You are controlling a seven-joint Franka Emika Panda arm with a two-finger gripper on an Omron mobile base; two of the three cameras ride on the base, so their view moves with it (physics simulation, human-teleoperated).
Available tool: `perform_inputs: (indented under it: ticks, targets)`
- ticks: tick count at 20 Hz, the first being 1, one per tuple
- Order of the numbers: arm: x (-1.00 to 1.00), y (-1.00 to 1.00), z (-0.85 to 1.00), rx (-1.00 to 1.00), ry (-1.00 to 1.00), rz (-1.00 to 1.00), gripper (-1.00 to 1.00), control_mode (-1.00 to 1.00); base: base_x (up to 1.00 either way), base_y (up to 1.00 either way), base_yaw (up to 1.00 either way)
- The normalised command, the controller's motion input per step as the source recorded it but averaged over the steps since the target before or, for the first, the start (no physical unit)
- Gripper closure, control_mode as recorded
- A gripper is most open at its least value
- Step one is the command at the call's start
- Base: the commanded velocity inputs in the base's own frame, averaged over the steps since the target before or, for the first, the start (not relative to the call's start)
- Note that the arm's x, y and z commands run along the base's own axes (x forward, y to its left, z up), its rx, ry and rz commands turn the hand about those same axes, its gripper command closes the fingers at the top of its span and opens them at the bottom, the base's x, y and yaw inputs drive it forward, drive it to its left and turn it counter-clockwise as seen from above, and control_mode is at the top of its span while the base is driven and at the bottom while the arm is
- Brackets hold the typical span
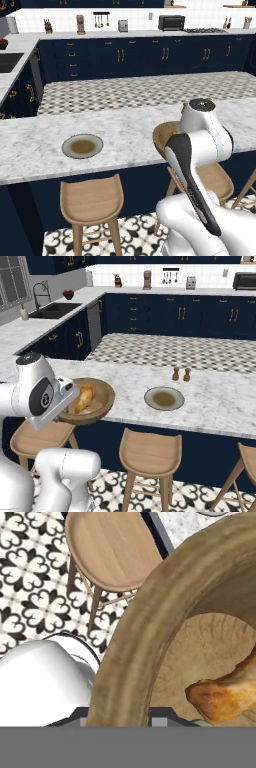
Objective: Pick the chicken drumstick and garlic from their plates and place them in the bowl. Then put the bowl in the fridge.
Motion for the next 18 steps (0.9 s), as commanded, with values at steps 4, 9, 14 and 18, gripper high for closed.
perform_inputs:
  ticks: [4, 9, 14, 18]
  targets:
    - [-1.00, 0.05, 0.01, 0.00, 0.00, 0.00, 1.00, -1.00, 0.00, 0.00, 0.00]
    - [-0.76, 0.12, 0.15, 0.00, 0.00, 0.02, 1.00, -1.00, 0.00, 0.00, 0.00]
    - [0.00, 0.01, 0.00, -0.01, 0.00, 0.00, 1.00, -1.00, 0.00, 0.00, 0.00]
    - [0.00, 0.00, 0.00, 0.00, 0.00, 0.00, 1.00, -1.00, 0.00, 0.00, 0.00]
